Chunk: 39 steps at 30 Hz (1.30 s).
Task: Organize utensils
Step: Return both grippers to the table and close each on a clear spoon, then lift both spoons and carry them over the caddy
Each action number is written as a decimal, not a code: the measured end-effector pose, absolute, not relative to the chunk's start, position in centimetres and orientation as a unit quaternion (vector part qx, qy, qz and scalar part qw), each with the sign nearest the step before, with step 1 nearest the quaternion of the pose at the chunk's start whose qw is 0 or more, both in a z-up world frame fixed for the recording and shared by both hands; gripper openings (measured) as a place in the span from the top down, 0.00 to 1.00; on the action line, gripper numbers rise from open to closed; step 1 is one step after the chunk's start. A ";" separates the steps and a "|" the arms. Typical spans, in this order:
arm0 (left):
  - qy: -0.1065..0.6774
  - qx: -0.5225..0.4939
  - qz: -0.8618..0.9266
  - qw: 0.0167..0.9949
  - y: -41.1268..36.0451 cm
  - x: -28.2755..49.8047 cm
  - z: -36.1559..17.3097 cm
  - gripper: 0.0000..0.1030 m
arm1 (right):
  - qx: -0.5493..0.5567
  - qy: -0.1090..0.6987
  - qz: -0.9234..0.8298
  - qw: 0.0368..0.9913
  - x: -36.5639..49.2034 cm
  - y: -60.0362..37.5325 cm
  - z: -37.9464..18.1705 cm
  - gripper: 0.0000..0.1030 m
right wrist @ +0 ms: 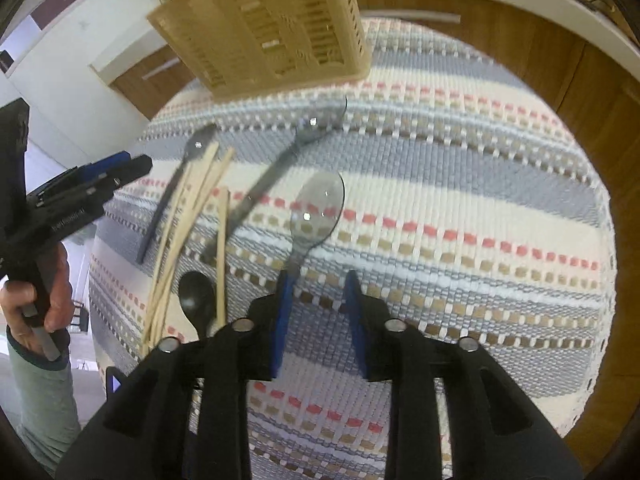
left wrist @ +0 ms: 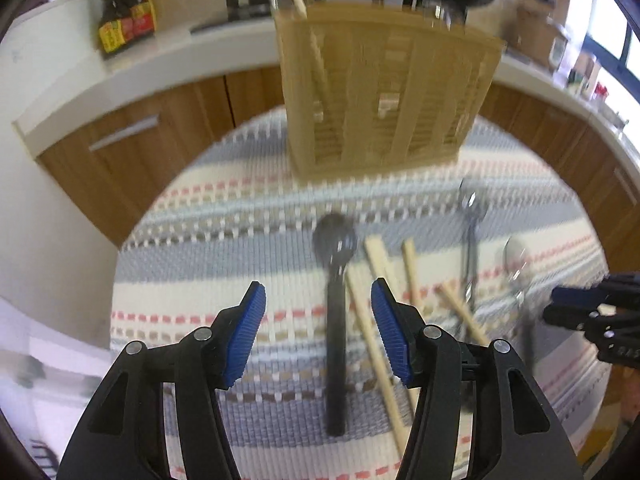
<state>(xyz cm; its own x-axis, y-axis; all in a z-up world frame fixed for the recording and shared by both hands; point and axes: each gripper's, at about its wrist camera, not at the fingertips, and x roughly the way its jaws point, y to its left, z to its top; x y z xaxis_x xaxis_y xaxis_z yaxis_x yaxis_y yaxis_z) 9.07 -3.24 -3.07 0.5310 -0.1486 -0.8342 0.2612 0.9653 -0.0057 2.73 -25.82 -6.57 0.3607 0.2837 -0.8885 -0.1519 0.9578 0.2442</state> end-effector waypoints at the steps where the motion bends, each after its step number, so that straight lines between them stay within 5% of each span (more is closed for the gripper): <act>1: 0.476 0.058 -0.121 0.869 -3.2 9.1 -3.5 0.49 | 0.061 0.552 0.138 0.820 2.7 -25.7 -6.7 0.63; 8: 0.523 0.076 -0.131 0.839 -3.8 9.8 -5.4 0.53 | 0.059 0.562 0.119 0.816 2.9 -23.6 -7.3 0.60; 19: 0.548 0.078 -0.188 0.812 -3.0 12.4 -5.4 0.61 | 0.036 0.571 0.052 0.818 4.1 -21.7 -7.5 0.75; 25: 0.544 0.082 -0.212 0.808 -1.2 14.0 -5.6 0.75 | 0.015 0.581 0.015 0.814 4.5 -20.7 -7.5 0.88; 34: 0.552 0.153 -0.204 0.794 -4.5 14.7 -5.5 0.63 | -0.004 0.624 0.010 0.781 6.8 -19.6 -7.6 0.87; 35: 0.553 0.156 -0.201 0.794 -4.9 14.7 -5.4 0.66 | -0.003 0.627 0.013 0.779 7.0 -19.6 -7.6 0.87; 37: 0.550 0.156 -0.192 0.798 -5.3 14.7 -5.3 0.91 | -0.007 0.625 0.018 0.781 7.8 -19.2 -7.8 0.90; 39: 0.548 0.146 -0.185 0.802 -5.3 14.7 -5.2 0.91 | -0.001 0.616 0.028 0.788 7.6 -19.5 -7.7 0.92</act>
